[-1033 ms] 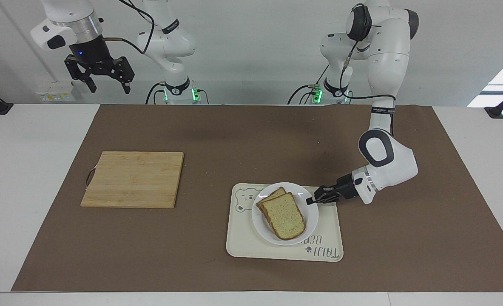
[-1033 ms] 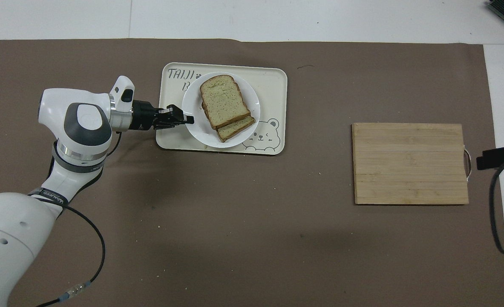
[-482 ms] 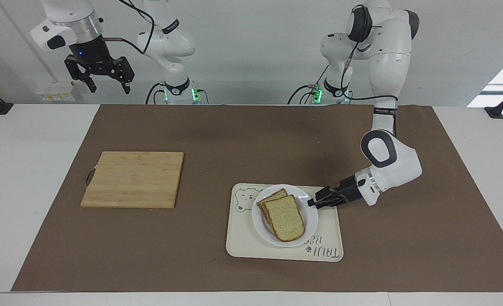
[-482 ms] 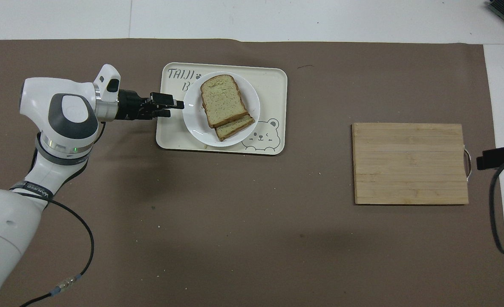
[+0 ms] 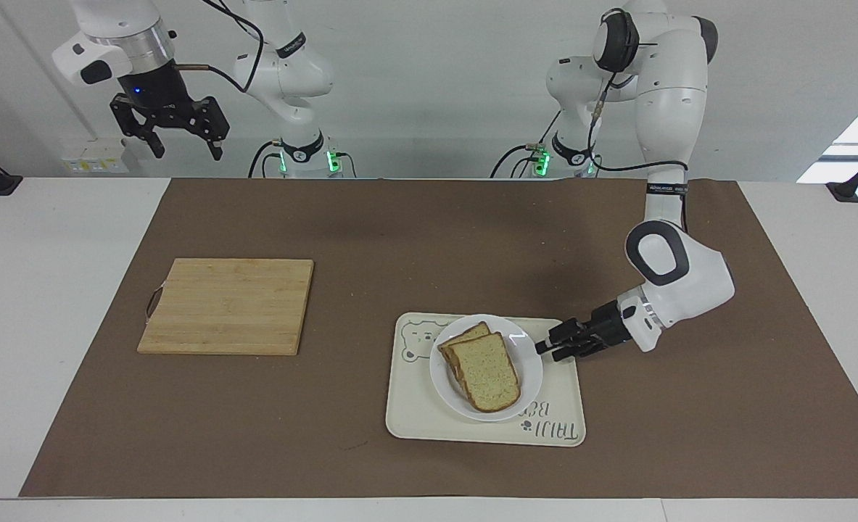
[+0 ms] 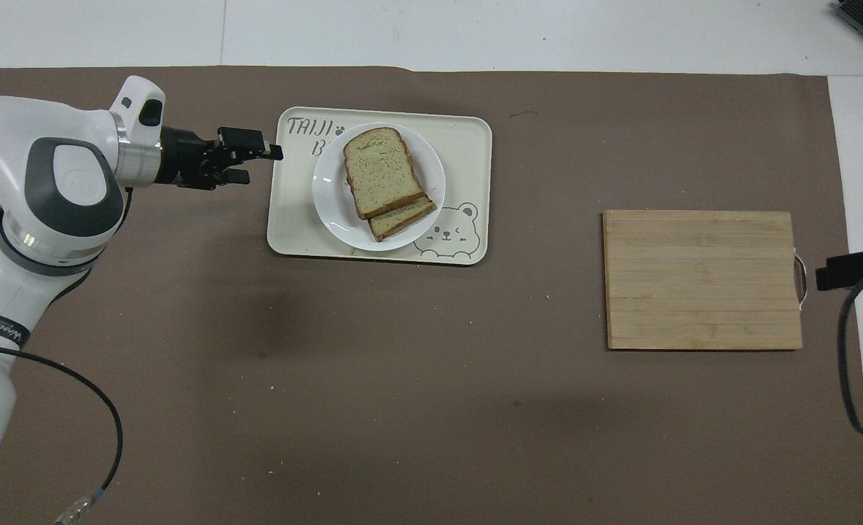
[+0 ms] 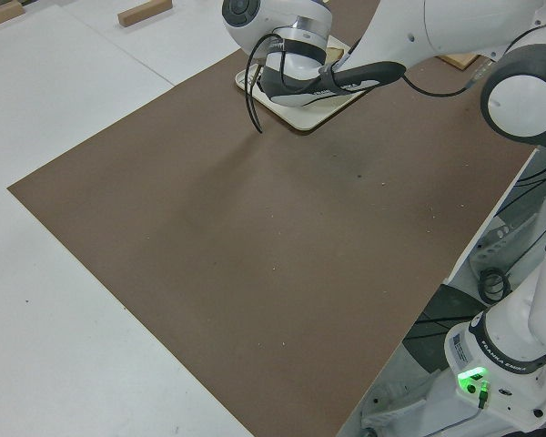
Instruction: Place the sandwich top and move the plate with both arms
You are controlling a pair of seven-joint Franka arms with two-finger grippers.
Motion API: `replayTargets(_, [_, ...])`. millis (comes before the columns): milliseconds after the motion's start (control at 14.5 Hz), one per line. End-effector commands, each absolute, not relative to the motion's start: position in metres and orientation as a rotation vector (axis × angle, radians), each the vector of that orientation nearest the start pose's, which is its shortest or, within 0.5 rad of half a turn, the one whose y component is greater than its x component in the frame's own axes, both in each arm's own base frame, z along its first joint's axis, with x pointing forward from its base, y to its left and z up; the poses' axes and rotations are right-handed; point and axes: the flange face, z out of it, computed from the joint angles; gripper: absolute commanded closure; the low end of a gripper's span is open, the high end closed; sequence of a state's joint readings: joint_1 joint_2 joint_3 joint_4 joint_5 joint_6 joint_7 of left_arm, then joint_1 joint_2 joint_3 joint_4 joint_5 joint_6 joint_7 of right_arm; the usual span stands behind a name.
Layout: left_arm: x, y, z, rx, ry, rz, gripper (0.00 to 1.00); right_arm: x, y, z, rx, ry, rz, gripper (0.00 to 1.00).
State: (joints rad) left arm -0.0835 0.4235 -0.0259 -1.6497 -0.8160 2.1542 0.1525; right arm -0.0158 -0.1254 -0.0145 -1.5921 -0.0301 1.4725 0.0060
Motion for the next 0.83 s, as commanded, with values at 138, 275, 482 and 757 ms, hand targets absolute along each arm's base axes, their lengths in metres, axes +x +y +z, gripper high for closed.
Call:
replayTargets(138, [0.658, -0.067, 0.436, 2.642, 0.184, 0.094, 0.00, 0.500, -0.019, 0.674, -3.164, 0.021, -0.011, 0.00])
replayTargets(275, [0.647, -0.056, 0.464, 2.752, 0.156, 0.095, 0.00, 0.500, -0.020, 0.674, -3.164, 0.023, -0.014, 0.00])
replayTargets(482, [0.626, -0.036, 0.507, 2.950, 0.078, 0.117, 0.00, 0.500, -0.019, 0.674, -3.164, 0.021, -0.011, 0.00])
replayTargets(757, [0.599, -0.021, 0.553, 3.110, 0.003, 0.118, 0.00, 0.500, -0.020, 0.674, -3.164, 0.023, -0.011, 0.00])
